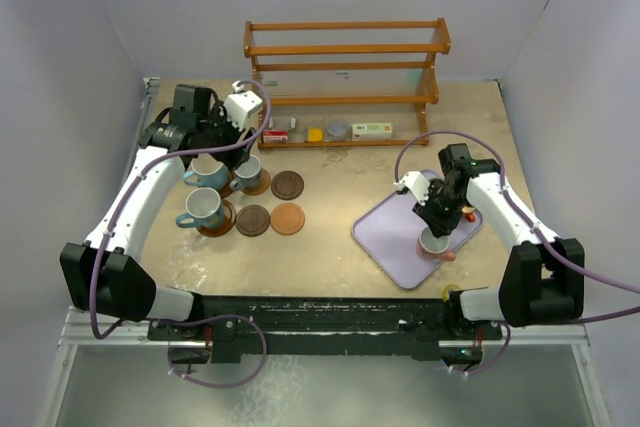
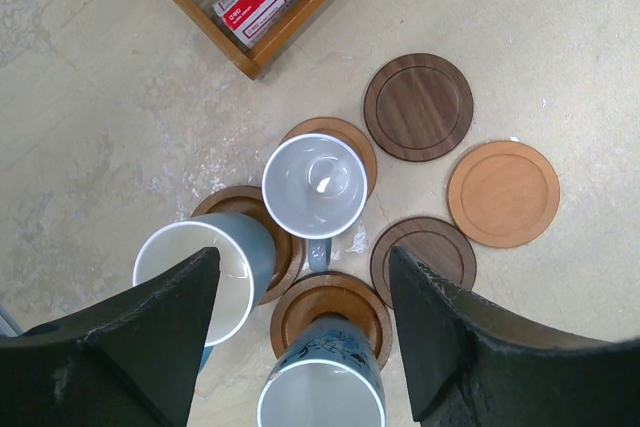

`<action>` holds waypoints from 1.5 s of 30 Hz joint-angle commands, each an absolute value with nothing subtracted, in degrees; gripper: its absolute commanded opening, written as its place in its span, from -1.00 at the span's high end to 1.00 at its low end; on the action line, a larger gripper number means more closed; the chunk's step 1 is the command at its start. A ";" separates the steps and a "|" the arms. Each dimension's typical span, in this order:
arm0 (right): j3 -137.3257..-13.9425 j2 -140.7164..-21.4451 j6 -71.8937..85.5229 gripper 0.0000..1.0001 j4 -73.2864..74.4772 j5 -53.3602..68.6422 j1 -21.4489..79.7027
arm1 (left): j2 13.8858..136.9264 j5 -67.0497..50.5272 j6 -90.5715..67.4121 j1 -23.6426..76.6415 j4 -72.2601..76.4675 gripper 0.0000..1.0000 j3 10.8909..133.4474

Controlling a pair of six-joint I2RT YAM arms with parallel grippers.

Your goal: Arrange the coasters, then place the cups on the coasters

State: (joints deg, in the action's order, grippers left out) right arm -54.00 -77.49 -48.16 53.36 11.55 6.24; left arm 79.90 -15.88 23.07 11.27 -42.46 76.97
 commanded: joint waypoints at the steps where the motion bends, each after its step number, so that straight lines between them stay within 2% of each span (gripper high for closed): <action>1: -54.82 -77.43 -46.73 0.50 53.66 13.73 5.89 | 77.88 -16.93 22.41 10.94 -39.93 -0.32 76.90; 5: -55.41 -76.93 -46.35 0.60 54.75 14.32 5.89 | 77.88 -16.87 22.50 10.99 -39.83 -0.32 76.74; 16: -60.86 -75.42 -44.64 1.00 57.14 16.27 5.92 | 77.77 -14.78 22.92 10.99 -38.82 -0.35 76.86; 22: -67.03 -75.76 -39.55 1.00 57.82 20.31 6.32 | 77.56 -12.23 23.05 10.99 -38.67 -0.57 77.75; 31: -79.67 -79.01 -19.16 1.00 46.89 21.36 11.06 | 78.82 -12.07 18.37 10.99 -38.00 -0.61 80.17; 38: -83.94 -82.70 -6.50 1.00 32.91 11.22 19.58 | 82.08 -11.99 14.71 12.27 -38.21 -0.61 83.66; 45: -87.97 -86.27 4.81 1.00 24.40 -1.60 25.40 | 82.48 -5.51 11.27 20.77 -31.40 -0.60 83.49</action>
